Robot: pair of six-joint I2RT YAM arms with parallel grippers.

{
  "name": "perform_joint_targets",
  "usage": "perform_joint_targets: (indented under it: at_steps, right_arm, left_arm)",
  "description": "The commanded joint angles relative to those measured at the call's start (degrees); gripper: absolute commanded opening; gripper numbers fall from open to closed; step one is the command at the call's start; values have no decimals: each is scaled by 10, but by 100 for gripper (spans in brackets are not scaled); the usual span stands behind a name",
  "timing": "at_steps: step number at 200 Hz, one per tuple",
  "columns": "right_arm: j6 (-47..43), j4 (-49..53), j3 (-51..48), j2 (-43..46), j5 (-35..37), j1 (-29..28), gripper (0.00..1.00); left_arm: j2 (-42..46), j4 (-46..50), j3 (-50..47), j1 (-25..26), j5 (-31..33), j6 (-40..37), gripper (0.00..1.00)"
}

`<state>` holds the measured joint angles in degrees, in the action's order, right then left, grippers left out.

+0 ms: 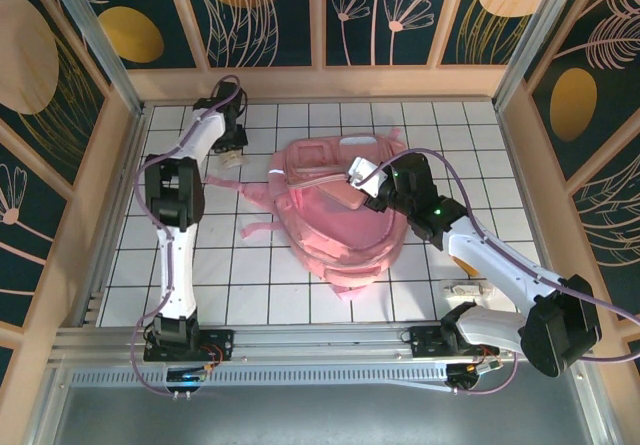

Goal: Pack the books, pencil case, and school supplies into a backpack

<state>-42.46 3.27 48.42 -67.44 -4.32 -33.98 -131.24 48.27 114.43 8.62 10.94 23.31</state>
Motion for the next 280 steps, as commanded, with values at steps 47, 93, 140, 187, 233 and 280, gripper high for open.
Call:
perform_joint_targets:
  at_steps: [47, 93, 140, 187, 233, 280]
  right_arm:
    - [111, -54, 76, -48, -12, 44, 0]
    - [164, -68, 116, -94, -27, 96, 0]
    - [209, -33, 177, -156, -36, 139, 0]
    - [185, -36, 181, -164, -82, 119, 0]
    - [89, -33, 162, -120, -86, 76, 0]
    - [89, 5, 175, -106, -94, 76, 0]
  left_arm:
    - [429, -117, -426, 43, -252, -89, 4]
    - [659, -288, -680, 159, -360, -38, 6]
    - [724, -314, -769, 262, -359, 24, 4]
    - [730, -300, -742, 324, -312, -2, 3]
    - [561, -269, -591, 325, -223, -228, 1]
    - [437, -246, -485, 326, -132, -441, 0]
